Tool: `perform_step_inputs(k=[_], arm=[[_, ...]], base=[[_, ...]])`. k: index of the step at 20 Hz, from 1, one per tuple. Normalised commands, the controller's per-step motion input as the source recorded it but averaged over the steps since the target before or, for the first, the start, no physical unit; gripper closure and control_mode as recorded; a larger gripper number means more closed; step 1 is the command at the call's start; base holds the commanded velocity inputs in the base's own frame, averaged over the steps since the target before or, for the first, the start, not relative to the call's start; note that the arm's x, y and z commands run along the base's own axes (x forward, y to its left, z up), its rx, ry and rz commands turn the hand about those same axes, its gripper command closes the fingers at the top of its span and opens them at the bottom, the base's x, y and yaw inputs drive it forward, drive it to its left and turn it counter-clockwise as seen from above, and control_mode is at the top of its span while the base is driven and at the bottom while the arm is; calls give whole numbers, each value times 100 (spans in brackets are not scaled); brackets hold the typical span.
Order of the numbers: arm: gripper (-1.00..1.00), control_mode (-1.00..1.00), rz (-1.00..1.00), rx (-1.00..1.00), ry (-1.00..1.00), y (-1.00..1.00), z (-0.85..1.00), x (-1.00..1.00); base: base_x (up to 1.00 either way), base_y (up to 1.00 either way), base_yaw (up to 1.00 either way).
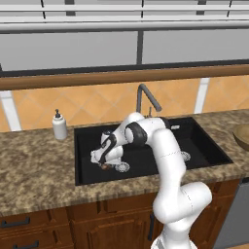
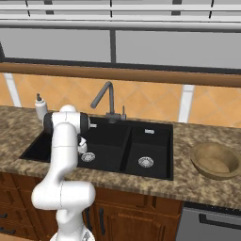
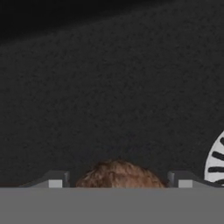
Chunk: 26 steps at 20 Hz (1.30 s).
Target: Pick the mushroom from the sink and place it in the bowl. Then pick the bowl and place it in the microwave. Then close the microwave door and press the start button.
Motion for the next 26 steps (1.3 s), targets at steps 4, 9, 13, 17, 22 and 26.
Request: perform_step_inputs(k=[4,9,13,17,22,26], arm=[[100,-100,-1,0,2,0,-36,-2],[100,-100,-1,0,0,1,-13,-36],[100,-100,-2,0,0,1,0,-45],[100,-100,-5,0,-4,0,49,-45],[100,-100,-5,0,-2,1,100,-23],[100,-100,-3,0,0,-3,100,-24]], base=[[0,0,0],[0,0,0],[0,0,0],[0,0,0],[0,0,0],[0,0,0]])
